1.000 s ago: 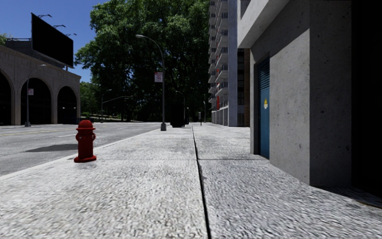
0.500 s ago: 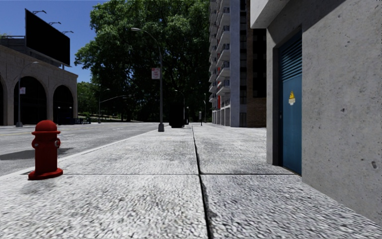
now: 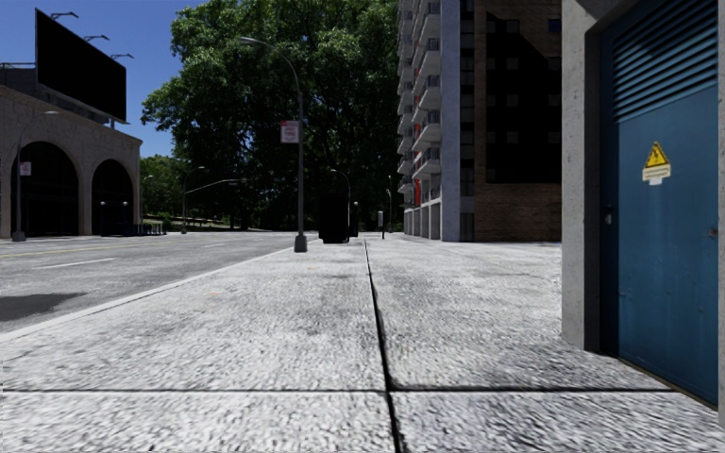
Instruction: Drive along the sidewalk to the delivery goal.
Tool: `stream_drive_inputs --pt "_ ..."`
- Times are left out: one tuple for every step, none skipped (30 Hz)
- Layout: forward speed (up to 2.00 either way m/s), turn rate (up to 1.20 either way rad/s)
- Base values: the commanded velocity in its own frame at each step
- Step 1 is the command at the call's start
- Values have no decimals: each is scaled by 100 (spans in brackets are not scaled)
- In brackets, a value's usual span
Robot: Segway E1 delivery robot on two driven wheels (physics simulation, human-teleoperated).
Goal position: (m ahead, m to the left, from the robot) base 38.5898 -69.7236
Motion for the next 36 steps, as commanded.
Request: stream_drive_inputs --pt "200 0" --pt "200 -3" --pt "200 -17" --pt "200 -26" --pt "200 -26" --pt "200 -30" --pt "200 -32" --pt "200 -32" --pt "200 -33" --pt "200 -33" --pt "200 -33" --pt "200 -33" --pt "200 -33" --pt "200 -33" --pt "200 -33" --pt "200 -33" --pt "200 -36" --pt "200 -40" --pt "200 -42" --pt "200 -42" --pt "200 -42" --pt "200 -42" --pt "200 -42" --pt "200 -42" --pt "200 -42" --pt "200 -42" --pt "200 -42" --pt "200 -42" --pt "200 -42" --pt "200 -43" --pt "200 -43" --pt "200 -46" --pt "200 -47" --pt "200 -47" --pt "200 -47" --pt "200 -47"
